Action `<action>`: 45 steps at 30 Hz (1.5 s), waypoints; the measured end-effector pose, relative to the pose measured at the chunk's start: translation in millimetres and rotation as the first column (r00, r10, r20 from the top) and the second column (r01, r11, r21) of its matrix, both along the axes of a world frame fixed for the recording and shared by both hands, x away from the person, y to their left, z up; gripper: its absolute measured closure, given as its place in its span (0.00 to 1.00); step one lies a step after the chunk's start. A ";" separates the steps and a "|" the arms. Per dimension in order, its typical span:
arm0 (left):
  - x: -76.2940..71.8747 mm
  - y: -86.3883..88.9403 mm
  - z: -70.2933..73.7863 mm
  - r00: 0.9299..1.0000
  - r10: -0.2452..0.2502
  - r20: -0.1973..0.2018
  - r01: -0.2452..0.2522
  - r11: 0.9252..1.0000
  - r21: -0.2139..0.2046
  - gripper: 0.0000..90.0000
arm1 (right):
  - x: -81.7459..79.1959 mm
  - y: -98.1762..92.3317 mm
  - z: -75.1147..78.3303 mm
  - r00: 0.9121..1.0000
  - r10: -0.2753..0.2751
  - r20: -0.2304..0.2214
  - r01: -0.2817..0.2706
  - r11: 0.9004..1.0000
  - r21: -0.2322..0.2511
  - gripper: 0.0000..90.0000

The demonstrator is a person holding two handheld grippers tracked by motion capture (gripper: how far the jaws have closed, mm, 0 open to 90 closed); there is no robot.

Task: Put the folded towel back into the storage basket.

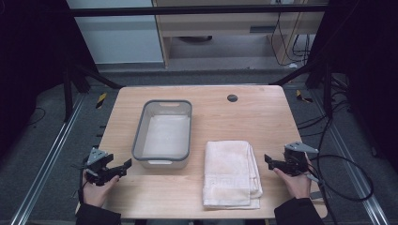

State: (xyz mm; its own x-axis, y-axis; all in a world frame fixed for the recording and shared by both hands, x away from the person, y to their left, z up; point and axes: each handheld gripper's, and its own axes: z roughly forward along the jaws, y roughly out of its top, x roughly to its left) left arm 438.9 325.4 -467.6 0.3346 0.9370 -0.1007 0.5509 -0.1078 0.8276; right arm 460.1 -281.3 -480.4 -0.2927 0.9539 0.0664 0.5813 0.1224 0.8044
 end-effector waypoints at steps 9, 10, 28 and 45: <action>-4.9 -5.3 7.3 1.000 -0.021 0.007 0.021 0.999 -0.036 0.18 | -4.8 3.9 8.4 0.999 0.012 0.050 -0.013 1.000 0.023 0.14; -6.0 -6.6 8.6 1.000 -0.026 0.012 0.027 0.999 -0.043 0.18 | -5.2 4.4 8.9 0.998 0.013 0.057 -0.014 1.000 0.022 0.15; -12.8 -17.0 20.1 0.998 -0.044 0.050 0.046 0.998 -0.034 0.20 | -6.0 5.2 15.5 0.997 0.032 0.067 -0.035 0.998 0.045 0.21; -18.2 -23.4 34.5 0.994 -0.060 0.088 0.067 0.995 -0.076 0.24 | -7.4 11.7 31.9 0.989 0.074 0.127 -0.085 0.993 0.082 0.28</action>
